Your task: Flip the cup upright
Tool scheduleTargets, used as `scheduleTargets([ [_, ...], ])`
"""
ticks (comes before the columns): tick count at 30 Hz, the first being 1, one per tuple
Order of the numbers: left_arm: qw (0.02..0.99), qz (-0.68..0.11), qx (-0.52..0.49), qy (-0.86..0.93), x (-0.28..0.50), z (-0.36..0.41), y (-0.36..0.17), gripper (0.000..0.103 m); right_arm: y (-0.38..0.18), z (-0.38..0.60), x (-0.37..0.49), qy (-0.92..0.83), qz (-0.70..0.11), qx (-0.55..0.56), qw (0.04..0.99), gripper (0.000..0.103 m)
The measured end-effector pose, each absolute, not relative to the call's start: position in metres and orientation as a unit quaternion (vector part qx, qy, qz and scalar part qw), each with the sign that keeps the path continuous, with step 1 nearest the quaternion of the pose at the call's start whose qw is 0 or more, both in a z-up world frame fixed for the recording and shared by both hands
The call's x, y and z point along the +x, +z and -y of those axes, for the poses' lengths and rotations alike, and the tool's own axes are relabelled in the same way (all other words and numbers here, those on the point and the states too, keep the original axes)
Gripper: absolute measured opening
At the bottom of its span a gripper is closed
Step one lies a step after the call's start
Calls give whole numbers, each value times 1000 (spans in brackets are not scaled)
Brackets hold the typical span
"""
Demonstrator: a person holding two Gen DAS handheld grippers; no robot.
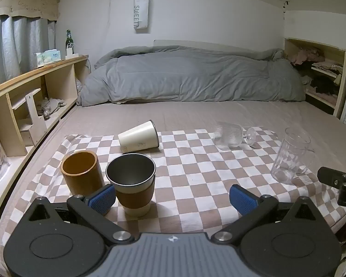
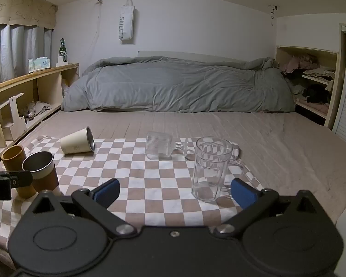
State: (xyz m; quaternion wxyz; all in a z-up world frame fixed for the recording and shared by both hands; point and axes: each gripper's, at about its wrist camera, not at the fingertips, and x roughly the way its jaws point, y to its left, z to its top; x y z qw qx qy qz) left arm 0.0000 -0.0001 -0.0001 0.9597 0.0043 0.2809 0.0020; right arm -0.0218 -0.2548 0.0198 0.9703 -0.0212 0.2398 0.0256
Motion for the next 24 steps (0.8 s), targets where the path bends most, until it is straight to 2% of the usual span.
scheduleTargets([
  [24, 960, -281, 6, 2, 0, 0, 0, 103, 20, 255, -23, 26, -240, -20, 970, 103],
])
